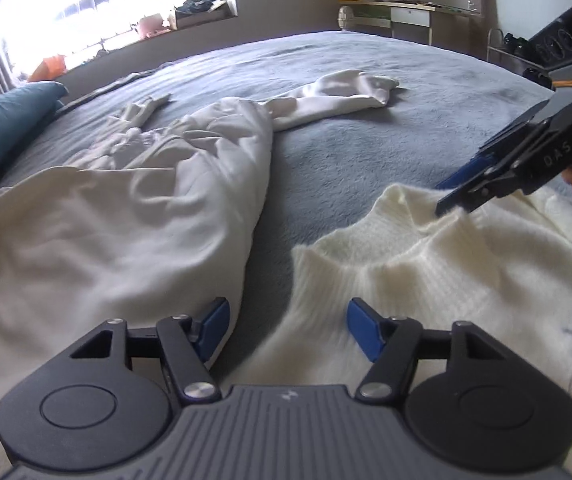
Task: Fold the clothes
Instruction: 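Move both tools to the fleece neck edge and pinch it, then lift the pinched neck edge with both tools and fold it over the body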
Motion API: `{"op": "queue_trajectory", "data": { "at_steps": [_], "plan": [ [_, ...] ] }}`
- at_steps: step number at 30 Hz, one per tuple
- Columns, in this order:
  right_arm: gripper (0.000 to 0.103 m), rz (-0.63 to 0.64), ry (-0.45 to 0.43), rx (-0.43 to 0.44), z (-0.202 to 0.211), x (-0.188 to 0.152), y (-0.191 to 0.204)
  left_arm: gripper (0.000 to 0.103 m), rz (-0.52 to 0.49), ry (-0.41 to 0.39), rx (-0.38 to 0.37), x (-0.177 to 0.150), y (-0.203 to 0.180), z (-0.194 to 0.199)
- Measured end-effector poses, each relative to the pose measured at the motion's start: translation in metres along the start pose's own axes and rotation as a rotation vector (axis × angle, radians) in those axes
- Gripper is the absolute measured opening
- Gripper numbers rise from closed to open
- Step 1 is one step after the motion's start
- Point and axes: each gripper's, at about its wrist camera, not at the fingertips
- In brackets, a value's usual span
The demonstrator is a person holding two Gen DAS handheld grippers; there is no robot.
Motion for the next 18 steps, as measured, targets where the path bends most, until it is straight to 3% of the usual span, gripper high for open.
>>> {"op": "queue_trajectory", "data": {
  "at_steps": [3,7,10,14,18],
  "plan": [
    [0.046,-0.023,0.001,0.027,0.000,0.003,-0.005,0.055,-0.018,0.012,-0.029,0.005,-0.005,-0.006],
    [0.044,-0.006,0.010,0.052,0.001,0.000,0.000,0.036,-0.041,0.013,-0.058,0.006,-0.011,-0.005],
    [0.036,0.011,0.019,0.029,0.000,-0.002,0.004,0.028,-0.046,0.006,-0.052,0.005,-0.016,-0.006],
    [0.017,0.009,0.000,-0.022,0.000,-0.004,0.011,0.010,-0.044,-0.019,-0.007,0.004,-0.024,-0.005],
    [0.013,0.041,-0.043,-0.086,0.011,-0.008,0.028,0.006,-0.062,-0.048,0.038,0.004,-0.031,0.008]
  ]
}}
Point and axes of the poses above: each gripper's, at about its wrist camera, not at the fingertips, and z roughly against the way its jaws point, y to its left, x to its top, and after that the axes turned 8 degrees about x, right-handed
